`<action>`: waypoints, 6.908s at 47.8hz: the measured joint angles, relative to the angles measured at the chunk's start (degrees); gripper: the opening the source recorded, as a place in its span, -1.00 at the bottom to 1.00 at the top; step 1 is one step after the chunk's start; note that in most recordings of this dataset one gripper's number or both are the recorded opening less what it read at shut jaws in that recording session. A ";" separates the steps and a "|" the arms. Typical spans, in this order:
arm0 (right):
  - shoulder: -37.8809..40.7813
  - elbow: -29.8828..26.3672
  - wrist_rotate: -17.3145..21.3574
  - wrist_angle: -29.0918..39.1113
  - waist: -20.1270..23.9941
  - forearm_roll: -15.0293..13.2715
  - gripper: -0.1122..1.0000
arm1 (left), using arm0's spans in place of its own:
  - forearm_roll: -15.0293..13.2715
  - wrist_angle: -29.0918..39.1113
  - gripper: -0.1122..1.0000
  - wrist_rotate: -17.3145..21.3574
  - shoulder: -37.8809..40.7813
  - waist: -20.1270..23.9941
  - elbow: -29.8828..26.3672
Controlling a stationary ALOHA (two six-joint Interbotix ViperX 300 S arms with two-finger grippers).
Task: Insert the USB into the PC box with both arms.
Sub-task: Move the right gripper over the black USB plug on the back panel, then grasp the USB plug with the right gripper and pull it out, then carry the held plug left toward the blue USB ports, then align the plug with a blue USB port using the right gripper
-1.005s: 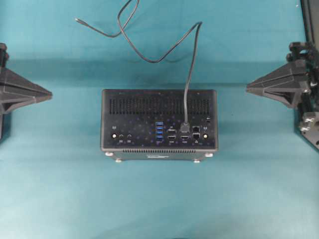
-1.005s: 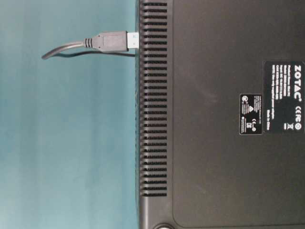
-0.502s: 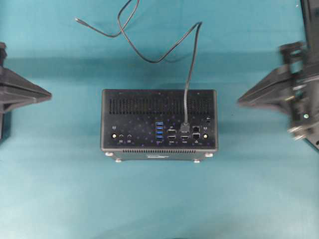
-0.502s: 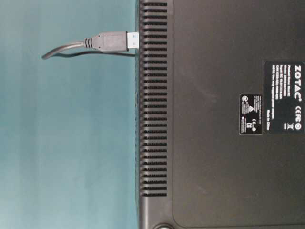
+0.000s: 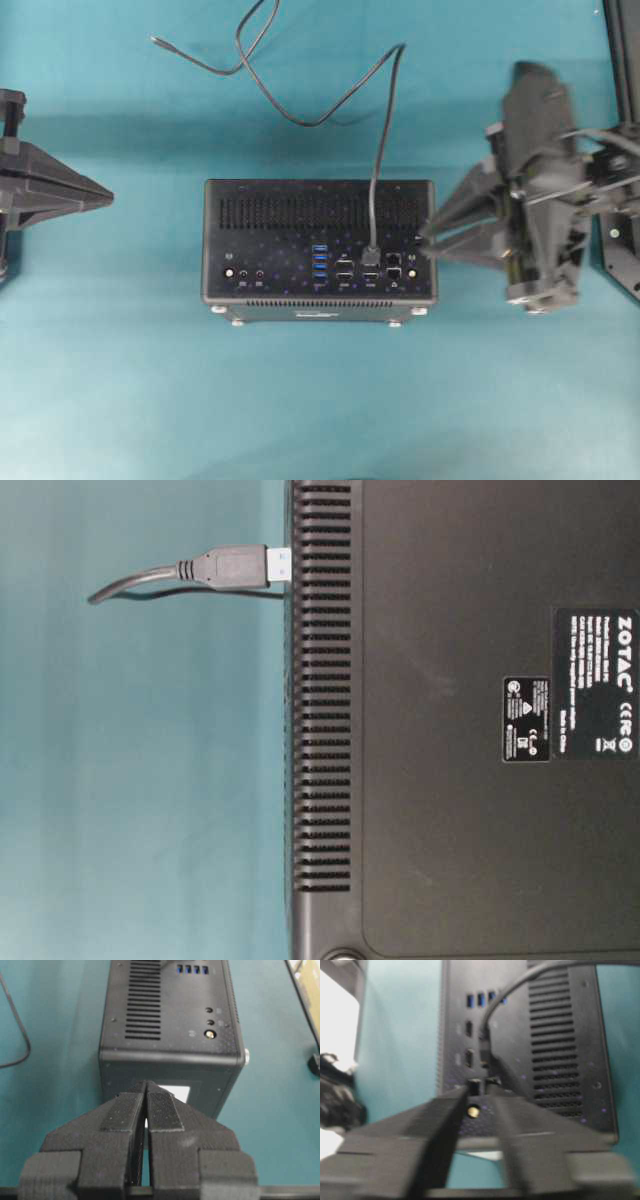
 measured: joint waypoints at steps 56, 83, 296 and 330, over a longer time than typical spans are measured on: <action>12.83 -11.78 8.96 8.79 3.34 -13.54 0.45 | 0.00 1.32 -0.80 0.00 -0.44 0.00 0.00; 14.24 -11.87 8.88 8.70 3.16 -13.62 0.20 | 0.00 1.32 -0.80 0.00 -0.70 0.00 0.18; 23.29 -19.95 10.63 10.90 6.15 -23.38 -0.60 | 0.00 1.32 -0.80 -0.53 -2.55 0.00 1.58; 22.94 -19.16 10.63 9.84 4.66 -23.20 -0.60 | 0.00 1.32 -0.80 -0.53 -2.55 0.00 1.58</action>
